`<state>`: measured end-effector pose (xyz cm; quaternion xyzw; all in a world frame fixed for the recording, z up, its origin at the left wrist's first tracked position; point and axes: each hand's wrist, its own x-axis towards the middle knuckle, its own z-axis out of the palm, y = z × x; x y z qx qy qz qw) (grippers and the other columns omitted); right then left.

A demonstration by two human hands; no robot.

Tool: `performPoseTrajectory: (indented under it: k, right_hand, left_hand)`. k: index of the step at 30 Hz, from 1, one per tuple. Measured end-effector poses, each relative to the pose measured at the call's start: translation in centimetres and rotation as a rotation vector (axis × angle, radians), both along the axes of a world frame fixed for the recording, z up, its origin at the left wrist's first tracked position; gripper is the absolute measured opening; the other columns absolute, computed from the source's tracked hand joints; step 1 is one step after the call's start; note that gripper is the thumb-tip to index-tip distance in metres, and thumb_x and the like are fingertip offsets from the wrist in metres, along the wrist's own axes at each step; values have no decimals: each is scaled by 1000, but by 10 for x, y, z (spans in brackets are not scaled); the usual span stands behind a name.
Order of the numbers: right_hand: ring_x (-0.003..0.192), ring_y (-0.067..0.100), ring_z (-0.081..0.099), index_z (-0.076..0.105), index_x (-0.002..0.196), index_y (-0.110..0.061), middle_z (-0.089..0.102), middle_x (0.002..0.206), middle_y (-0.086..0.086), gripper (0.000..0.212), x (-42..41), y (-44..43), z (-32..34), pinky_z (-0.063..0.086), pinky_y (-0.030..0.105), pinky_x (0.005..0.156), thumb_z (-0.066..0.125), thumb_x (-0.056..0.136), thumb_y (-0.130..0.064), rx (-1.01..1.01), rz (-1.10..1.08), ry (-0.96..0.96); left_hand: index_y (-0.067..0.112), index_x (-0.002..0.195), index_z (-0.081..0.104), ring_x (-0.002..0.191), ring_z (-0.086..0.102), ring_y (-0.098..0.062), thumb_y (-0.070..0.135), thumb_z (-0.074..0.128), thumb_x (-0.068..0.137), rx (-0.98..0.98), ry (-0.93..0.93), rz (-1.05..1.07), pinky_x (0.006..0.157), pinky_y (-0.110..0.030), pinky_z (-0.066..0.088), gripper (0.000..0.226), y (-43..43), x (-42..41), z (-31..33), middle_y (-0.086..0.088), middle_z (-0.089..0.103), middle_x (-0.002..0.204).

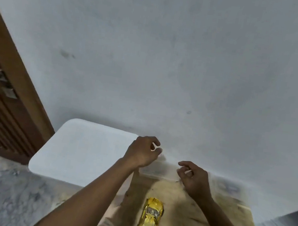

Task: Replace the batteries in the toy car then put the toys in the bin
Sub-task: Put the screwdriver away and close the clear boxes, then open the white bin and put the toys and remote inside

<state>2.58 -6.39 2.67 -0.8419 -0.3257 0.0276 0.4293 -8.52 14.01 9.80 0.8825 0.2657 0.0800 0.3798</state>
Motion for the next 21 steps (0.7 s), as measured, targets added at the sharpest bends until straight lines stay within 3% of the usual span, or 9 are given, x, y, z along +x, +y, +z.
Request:
performPoseTrajectory:
  k: [4,8,13,16,18,21]
  right_hand:
    - [72,12,69,74,95,-33,72,82,-5,13,-32,34,25,60,36,72,75,85,-25,-97,117,313]
    - [77,17,71,68,111,-31,72,94,-3,24,-60,73,37,56,27,55,72,88,-28,-120,138,450]
    - [92,26,69,53,132,-24,67,116,5,48,-76,114,37,53,28,51,71,89,-34,-158,63,543]
    - [97,31,69,48,139,-19,66,123,10,68,-75,133,29,61,40,69,74,82,-45,-222,10,559]
    - [91,31,71,50,139,-18,67,121,10,70,-76,143,23,60,42,76,74,80,-45,-245,1,579]
    - [76,28,72,59,130,-16,70,111,9,56,-76,152,20,58,37,62,75,81,-38,-199,-2,632]
  left_hand:
    - [31,105,72,89,68,-10,43,66,88,6,-19,101,88,-33,55,21,49,-50,12,12,72,94]
    - [31,104,72,98,66,-11,44,66,88,56,11,262,88,-33,54,22,107,-112,5,12,71,99]
    - [25,120,69,117,62,-20,43,65,90,149,92,471,89,-28,47,35,169,-171,-14,1,65,124]
    - [17,139,55,131,51,-28,44,61,92,163,236,518,101,-35,45,55,192,-190,-25,-9,51,141]
    - [12,135,55,124,54,-28,47,59,92,105,319,538,91,-35,48,55,205,-200,-33,-9,54,137]
    - [8,119,62,105,62,-26,45,59,91,-57,324,542,75,-31,46,47,216,-207,-40,-9,63,123]
